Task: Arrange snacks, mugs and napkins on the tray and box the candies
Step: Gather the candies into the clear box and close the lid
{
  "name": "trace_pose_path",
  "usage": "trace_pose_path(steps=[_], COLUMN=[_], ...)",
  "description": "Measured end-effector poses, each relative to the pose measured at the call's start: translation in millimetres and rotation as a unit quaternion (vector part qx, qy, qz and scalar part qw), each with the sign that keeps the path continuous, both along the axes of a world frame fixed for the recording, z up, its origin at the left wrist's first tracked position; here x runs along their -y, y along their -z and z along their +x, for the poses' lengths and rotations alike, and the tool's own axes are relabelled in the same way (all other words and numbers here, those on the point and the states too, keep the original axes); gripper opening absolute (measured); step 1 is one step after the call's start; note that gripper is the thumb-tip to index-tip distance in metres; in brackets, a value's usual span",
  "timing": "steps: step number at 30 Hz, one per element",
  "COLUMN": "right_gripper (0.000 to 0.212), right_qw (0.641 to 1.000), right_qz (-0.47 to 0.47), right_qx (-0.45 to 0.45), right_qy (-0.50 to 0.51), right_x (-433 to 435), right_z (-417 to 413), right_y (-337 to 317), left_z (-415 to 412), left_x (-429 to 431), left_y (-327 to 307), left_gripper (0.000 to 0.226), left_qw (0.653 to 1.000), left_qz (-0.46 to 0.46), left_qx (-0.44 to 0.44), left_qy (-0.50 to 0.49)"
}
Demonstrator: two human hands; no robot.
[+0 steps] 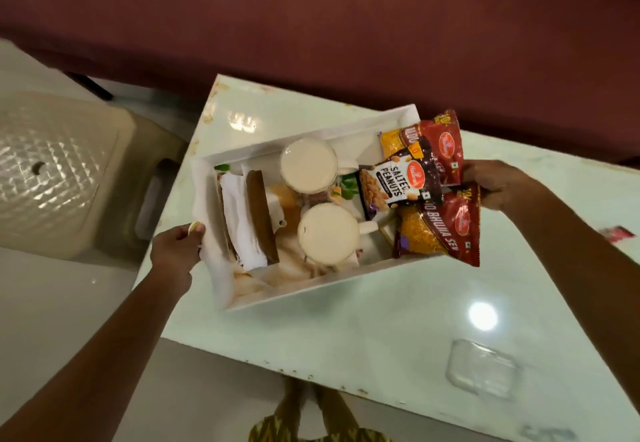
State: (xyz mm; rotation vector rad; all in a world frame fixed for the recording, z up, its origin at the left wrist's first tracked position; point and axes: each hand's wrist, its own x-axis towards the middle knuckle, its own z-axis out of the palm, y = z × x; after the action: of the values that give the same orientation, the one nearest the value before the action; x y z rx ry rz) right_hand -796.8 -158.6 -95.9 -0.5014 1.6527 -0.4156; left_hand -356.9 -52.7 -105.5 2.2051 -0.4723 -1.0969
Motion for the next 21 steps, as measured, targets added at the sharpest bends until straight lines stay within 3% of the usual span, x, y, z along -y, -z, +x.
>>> trace_pose_path(steps=[11,18,21], right_gripper=[0.02,0.026,0.032], right_qw=[0.978,0.965,0.964], right_qz=[0.004,0.006,0.009], right_qx=[-0.017,-0.047,-0.059], right_qy=[0.208,0.257,0.259], right_x=[-150.9,-195.2,-198.3], right_z=[-41.6,-90.9,-116.0], right_y=[-77.8,-80.6,-68.3], left_z=[-50.5,-109.4,-132.6], left_x=[7.1,-2.5,-8.4], left_y=[-57.8,-56.6,-48.5], left_gripper=[0.028,0.01,0.016], left_qw=[0.986,0.977,0.977], left_qz=[-0.002,0.012,0.008], left_qx=[-0.011,-0.012,-0.022], left_qy=[0.165,0.211,0.213])
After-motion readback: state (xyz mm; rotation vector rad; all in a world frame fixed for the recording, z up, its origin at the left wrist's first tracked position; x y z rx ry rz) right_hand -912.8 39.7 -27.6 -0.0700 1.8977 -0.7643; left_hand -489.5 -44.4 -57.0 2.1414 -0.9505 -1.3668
